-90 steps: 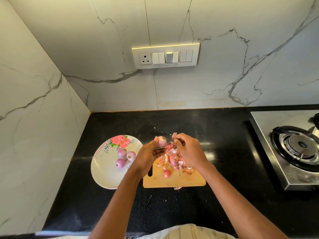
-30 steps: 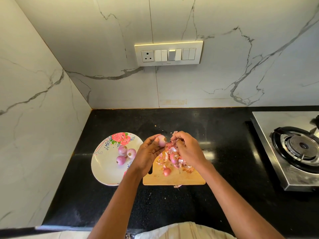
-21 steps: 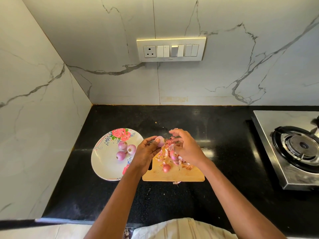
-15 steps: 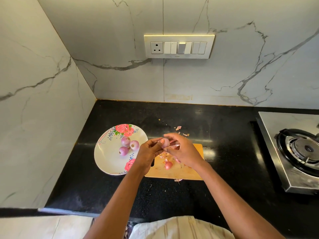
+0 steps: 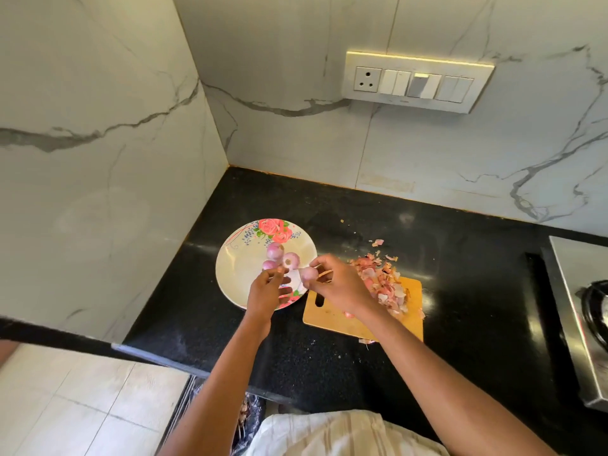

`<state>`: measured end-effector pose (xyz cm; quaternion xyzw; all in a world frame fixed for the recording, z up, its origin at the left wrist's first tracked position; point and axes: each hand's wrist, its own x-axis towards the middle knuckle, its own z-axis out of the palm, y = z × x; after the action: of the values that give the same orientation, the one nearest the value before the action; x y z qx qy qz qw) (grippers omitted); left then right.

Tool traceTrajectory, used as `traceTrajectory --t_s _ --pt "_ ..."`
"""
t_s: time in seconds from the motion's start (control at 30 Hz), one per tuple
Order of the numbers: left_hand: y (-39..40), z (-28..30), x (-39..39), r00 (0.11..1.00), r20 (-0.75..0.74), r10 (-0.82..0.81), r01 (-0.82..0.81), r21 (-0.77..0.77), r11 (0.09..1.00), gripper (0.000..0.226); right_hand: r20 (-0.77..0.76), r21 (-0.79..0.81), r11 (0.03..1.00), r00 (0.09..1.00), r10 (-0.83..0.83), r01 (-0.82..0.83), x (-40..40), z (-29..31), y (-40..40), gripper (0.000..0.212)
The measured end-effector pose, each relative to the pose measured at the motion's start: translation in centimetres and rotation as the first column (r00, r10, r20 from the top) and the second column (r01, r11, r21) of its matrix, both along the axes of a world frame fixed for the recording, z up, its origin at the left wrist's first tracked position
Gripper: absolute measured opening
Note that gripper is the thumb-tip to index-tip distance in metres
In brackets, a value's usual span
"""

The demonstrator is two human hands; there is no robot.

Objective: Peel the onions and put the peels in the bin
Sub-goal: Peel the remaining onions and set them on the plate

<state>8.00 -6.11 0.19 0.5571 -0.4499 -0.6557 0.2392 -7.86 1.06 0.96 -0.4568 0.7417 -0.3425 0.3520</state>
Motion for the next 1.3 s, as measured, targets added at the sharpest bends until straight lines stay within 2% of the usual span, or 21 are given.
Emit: traceTrajectory --t_s 0.13,0.23,0.37,0.43,0.63,0.77,0.9,1.1,1.2,1.3 --pt "-0.5 -1.0 2.9 0.994 -0.007 0.105 -0.104 0.083 0.991 0.021 -0.156 0.049 0.992 0.98 0.12 -0.114 3.2 -1.7 -3.3 0.032" --pt "-1.0 -1.7 4.6 0.992 0.011 0.123 -0.123 0.092 0.988 0.023 -0.255 0.101 0.982 0.95 0.182 -0.161 4.9 -2.7 -5.3 0.027" --pt "-1.8 -2.3 6.5 0.99 0.033 0.136 -0.139 0.106 0.985 0.021 -0.221 0.115 0.985 0.964 0.15 -0.127 6.5 -3.3 -6.4 0.021" --pt "-2.0 -2.7 7.1 0.99 0.043 0.137 -0.141 0.122 0.983 0.021 -0.191 0.109 0.987 0.972 0.136 -0.117 6.9 -3.7 -6.6 0.025" --pt "-2.2 -3.8 7.0 0.993 0.04 0.112 -0.117 0.155 0.981 0.022 -0.016 0.126 0.99 0.997 0.07 -0.068 6.3 -4.2 -5.9 0.032" --pt "-2.7 -4.0 6.2 0.996 0.041 0.082 -0.088 0.166 0.982 0.023 -0.13 0.102 0.993 0.989 0.074 -0.061 6.5 -4.9 -6.1 0.03" --pt "-2.8 -3.9 5.2 0.998 0.045 0.039 -0.046 0.17 0.984 0.024 -0.221 0.173 0.983 0.97 0.106 -0.068 6.3 -5.5 -6.1 0.036" --pt "-3.0 -4.4 5.8 0.998 0.057 0.04 -0.049 0.177 0.983 0.025 -0.231 0.174 0.98 0.964 0.133 -0.094 6.4 -5.0 -5.9 0.037" --pt "-2.7 -4.6 5.5 0.998 0.06 0.024 -0.034 0.178 0.983 0.026 -0.225 0.095 0.995 0.973 0.052 -0.031 5.0 -4.5 -5.1 0.025" --pt "-2.5 -4.9 5.1 0.998 0.062 0.013 -0.023 0.168 0.985 0.025 -0.207 0.056 0.996 0.977 -0.053 0.066 3.4 -4.0 -4.1 0.022"
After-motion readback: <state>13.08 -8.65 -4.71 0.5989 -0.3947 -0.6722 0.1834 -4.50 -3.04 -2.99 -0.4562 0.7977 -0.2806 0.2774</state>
